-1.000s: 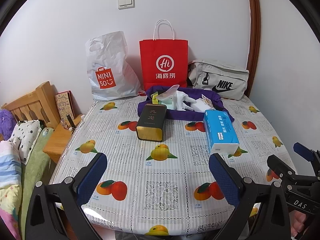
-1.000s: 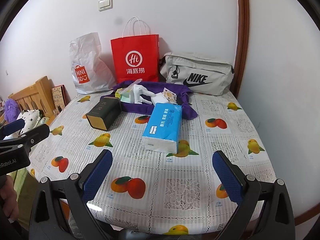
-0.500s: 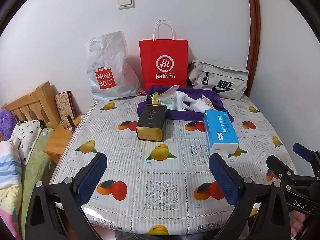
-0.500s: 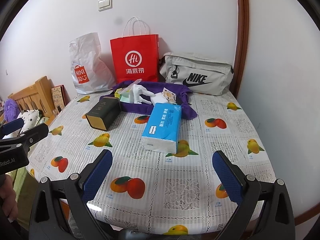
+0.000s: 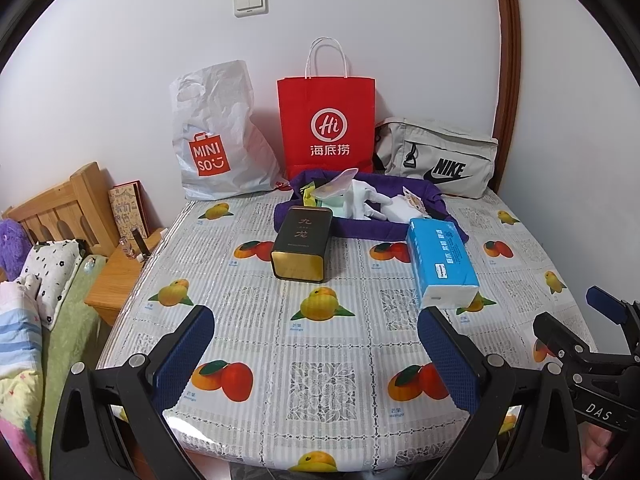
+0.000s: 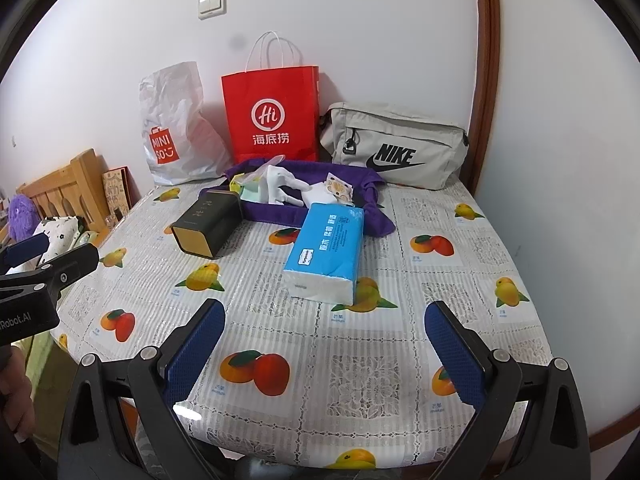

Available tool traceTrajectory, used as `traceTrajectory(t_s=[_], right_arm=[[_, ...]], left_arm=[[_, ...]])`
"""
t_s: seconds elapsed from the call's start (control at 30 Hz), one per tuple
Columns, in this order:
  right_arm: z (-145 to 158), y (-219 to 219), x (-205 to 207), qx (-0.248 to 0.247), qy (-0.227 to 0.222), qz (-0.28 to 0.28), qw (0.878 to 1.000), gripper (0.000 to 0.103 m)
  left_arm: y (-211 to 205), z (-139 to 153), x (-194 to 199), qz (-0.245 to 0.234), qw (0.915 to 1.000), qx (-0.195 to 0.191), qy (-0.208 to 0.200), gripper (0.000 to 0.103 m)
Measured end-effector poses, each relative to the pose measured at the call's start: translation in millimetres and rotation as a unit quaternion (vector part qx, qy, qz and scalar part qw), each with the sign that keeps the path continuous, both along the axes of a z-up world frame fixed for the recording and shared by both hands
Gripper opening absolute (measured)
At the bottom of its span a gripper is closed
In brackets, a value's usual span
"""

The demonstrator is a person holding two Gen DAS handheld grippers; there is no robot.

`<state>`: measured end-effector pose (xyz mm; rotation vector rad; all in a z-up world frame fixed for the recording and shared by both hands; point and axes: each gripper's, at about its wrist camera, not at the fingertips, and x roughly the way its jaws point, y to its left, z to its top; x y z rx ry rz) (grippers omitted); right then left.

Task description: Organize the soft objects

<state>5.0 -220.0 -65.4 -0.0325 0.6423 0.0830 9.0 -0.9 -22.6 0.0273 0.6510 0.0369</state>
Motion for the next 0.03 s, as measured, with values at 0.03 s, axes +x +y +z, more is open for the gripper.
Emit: traceTrajectory(t_s=[0.03], right_arm=[[-0.9,0.5,0.4,-0.001,0.000,0.001,1.000,0.099]], left_arm=[[-0.4,-1.0,1.1,-0.004,1.0000,-0.001,-0.002,0.103]])
